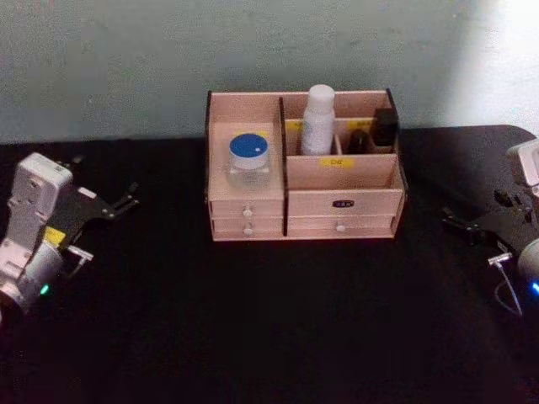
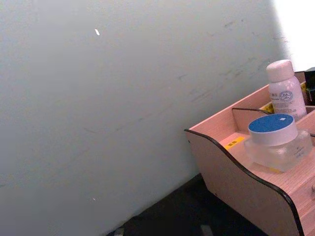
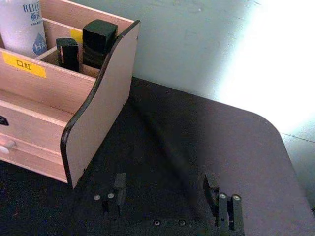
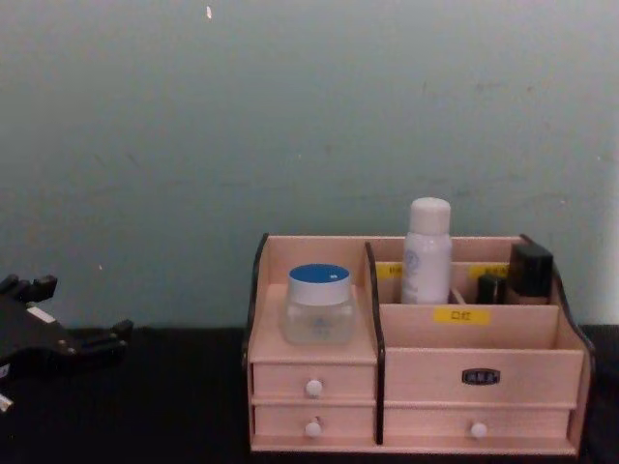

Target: Pick up the facial cleanser and watermelon frost from the table and place them into the tiered storage box.

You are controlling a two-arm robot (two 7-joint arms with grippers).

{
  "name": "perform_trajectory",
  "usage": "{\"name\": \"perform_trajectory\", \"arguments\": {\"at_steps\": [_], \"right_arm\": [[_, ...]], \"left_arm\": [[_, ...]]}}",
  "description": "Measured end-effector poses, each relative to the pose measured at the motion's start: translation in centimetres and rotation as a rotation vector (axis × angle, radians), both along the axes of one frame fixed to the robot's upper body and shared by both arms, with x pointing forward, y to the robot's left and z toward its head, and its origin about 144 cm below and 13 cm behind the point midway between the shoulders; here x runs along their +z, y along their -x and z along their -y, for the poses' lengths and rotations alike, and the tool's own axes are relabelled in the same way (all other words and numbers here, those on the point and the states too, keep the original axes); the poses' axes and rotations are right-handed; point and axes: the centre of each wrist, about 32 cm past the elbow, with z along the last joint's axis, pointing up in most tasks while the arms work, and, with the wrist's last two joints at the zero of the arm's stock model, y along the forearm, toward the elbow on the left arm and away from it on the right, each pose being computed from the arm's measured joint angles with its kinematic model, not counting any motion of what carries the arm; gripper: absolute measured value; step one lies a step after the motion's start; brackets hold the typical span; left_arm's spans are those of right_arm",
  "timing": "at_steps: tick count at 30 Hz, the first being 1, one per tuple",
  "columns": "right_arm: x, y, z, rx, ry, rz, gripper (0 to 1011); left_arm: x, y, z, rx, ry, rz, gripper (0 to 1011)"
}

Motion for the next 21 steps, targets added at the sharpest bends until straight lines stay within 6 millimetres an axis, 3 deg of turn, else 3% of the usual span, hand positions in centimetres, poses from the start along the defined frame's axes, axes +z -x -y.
{"name": "perform_trajectory", "arguments": {"at_steps": [21], "right_arm": [[0.0,0.0,0.0,0.0,0.0,0.0,1002]], "left_arm": [[0.0,0.0,0.0,0.0,0.0,0.0,1001]]}}
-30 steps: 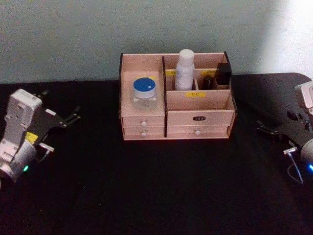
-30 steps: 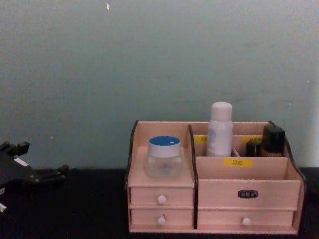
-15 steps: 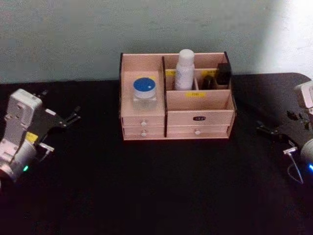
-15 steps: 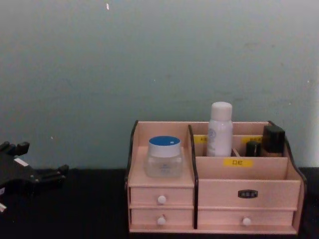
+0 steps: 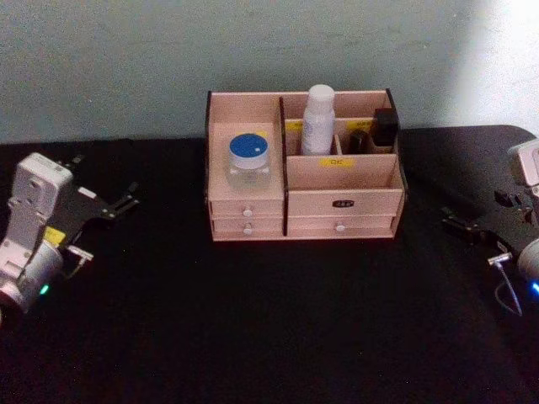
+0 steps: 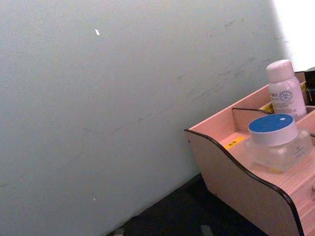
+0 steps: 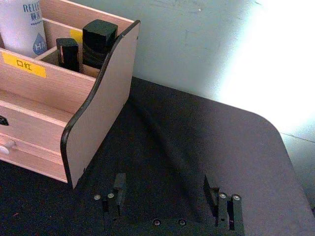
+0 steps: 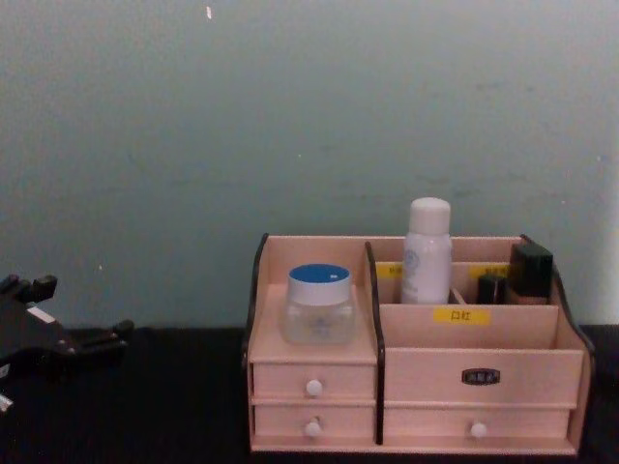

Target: Pick up the facial cleanser and watermelon frost from the table and place them into the tiered storage box.

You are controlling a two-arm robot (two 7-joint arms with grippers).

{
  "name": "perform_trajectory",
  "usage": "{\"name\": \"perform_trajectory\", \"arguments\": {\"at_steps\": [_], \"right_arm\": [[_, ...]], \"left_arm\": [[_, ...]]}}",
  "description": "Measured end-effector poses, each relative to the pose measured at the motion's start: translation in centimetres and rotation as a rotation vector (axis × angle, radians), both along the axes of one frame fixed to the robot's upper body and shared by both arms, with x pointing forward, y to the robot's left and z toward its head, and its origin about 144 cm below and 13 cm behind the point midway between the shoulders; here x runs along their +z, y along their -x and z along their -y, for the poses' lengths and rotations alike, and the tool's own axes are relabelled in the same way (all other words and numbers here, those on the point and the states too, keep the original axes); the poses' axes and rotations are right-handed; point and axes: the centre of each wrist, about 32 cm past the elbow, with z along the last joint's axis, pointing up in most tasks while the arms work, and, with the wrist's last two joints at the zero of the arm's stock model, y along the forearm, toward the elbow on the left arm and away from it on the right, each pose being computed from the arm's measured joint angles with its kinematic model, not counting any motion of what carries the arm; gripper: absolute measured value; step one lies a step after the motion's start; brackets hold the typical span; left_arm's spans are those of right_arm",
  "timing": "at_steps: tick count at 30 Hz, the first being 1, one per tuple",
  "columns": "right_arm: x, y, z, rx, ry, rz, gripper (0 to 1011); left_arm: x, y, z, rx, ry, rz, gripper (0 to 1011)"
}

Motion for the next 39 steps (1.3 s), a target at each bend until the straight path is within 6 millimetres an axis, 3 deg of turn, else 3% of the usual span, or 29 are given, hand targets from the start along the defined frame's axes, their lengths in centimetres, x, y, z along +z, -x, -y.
{"name": "perform_trajectory", "arguments": {"at_steps": [39], "right_arm": [[0.0,0.0,0.0,0.0,0.0,0.0,1002]], "left_arm": [[0.0,0.0,0.0,0.0,0.0,0.0,1001]]}}
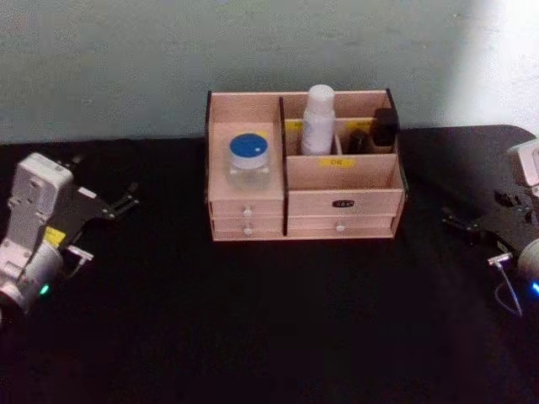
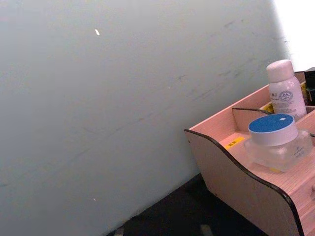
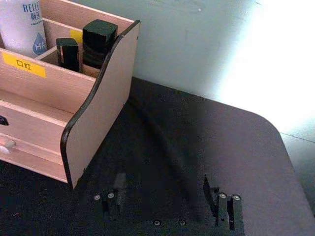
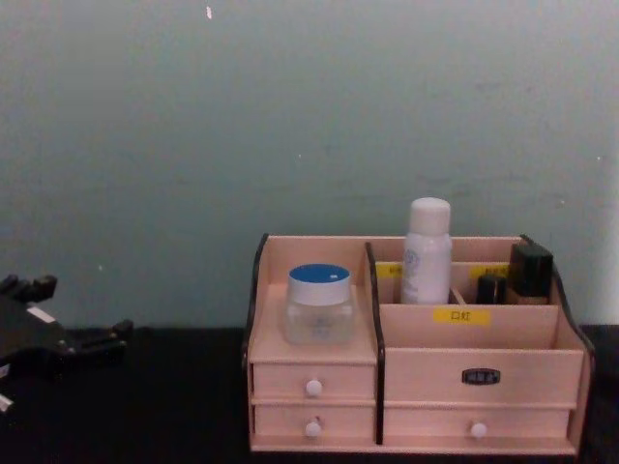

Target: Pick up the facial cleanser and watermelon frost from the table and place them into the tiered storage box.

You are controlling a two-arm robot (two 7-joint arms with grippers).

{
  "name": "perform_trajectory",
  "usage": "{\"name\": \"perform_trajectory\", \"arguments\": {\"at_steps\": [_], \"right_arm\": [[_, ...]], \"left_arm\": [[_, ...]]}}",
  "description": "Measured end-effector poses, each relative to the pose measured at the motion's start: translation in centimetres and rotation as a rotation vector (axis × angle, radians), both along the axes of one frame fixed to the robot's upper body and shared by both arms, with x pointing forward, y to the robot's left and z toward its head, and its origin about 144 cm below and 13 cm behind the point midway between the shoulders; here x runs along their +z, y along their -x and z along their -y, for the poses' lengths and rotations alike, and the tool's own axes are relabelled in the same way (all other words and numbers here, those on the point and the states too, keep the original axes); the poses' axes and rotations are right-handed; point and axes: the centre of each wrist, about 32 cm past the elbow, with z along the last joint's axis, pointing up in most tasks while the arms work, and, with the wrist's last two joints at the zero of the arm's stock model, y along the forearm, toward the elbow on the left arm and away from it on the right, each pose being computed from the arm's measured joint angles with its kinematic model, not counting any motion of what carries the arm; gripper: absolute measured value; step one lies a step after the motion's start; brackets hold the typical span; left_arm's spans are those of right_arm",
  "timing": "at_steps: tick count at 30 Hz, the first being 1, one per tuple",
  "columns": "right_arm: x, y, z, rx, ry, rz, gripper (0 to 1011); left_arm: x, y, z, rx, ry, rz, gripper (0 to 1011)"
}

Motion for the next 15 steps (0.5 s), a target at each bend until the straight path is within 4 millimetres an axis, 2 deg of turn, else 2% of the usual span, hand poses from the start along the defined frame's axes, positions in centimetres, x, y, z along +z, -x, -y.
{"name": "perform_trajectory", "arguments": {"at_steps": [15], "right_arm": [[0.0,0.0,0.0,0.0,0.0,0.0,1002]], "left_arm": [[0.0,0.0,0.0,0.0,0.0,0.0,1001]]}}
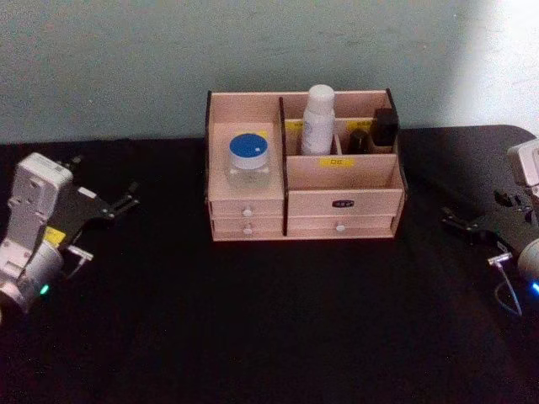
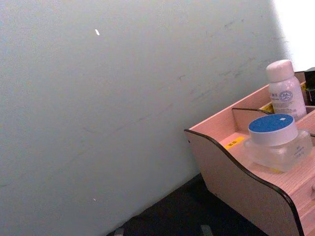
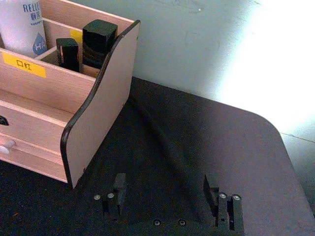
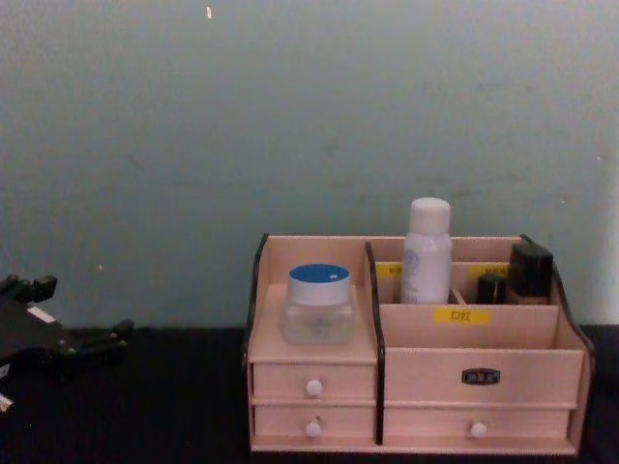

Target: Pick up the facial cleanser and watermelon frost from the table and place them into the tiered storage box.

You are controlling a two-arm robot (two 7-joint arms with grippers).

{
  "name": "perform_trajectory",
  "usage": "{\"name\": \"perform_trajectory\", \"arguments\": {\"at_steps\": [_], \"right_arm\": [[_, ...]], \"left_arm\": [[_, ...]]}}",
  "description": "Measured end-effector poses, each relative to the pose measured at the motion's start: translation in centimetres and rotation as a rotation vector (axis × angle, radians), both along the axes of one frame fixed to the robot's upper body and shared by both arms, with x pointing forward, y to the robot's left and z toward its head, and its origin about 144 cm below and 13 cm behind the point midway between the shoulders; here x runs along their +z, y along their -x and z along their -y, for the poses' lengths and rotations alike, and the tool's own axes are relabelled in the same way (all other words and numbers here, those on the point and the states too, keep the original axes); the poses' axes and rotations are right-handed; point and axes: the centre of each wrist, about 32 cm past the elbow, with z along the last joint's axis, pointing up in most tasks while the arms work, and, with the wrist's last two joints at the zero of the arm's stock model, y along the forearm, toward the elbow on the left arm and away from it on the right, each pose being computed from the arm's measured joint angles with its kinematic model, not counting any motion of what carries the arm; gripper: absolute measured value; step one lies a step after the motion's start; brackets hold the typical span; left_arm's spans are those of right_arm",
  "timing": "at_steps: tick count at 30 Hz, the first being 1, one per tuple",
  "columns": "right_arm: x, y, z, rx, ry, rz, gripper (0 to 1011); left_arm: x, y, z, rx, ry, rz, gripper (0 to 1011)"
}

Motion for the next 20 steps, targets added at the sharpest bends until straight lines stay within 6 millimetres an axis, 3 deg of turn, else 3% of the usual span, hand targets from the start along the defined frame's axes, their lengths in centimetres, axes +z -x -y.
{"name": "perform_trajectory", "arguments": {"at_steps": [20], "right_arm": [[0.0,0.0,0.0,0.0,0.0,0.0,1003]], "left_arm": [[0.0,0.0,0.0,0.0,0.0,0.0,1001]]}}
